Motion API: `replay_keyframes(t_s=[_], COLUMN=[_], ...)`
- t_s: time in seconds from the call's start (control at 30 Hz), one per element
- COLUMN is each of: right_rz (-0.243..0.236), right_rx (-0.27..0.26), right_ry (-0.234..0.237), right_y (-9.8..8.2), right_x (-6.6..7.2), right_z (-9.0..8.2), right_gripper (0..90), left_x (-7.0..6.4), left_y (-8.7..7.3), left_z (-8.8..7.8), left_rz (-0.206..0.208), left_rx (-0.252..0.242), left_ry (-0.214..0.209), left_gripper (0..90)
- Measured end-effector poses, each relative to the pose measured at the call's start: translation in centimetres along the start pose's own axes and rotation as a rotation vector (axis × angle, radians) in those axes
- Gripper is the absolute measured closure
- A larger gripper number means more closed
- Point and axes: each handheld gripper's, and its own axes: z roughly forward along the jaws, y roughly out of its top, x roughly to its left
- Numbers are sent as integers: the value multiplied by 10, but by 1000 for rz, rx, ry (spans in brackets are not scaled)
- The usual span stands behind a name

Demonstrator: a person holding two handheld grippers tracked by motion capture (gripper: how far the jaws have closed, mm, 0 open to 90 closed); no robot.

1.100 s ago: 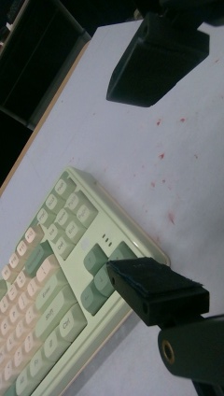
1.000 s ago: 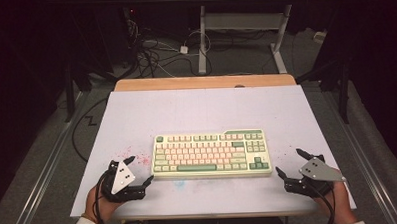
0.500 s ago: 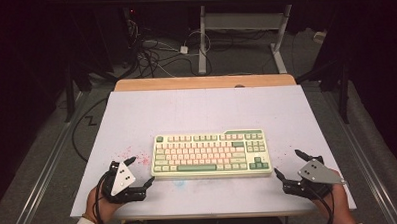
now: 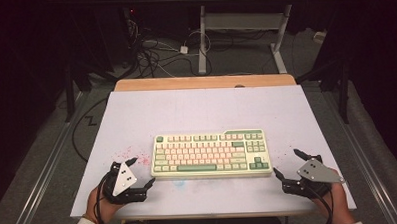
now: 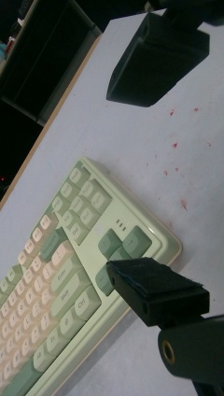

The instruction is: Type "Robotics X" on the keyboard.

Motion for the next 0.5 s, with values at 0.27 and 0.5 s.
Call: replay_keyframes(t_s=[0.27,0.5], right_rz=[1,9], right_rx=[6,2], right_ry=[6,4], right_y=[-2,-3], right_x=[-1,-5], right_z=[0,-1], right_gripper=[161,161], left_x=[1,1], left_y=[2,4], left_z=[3,5], left_rz=[-4,-5], left_rx=[1,3], left_ry=[-2,-8], left_gripper=[145,145])
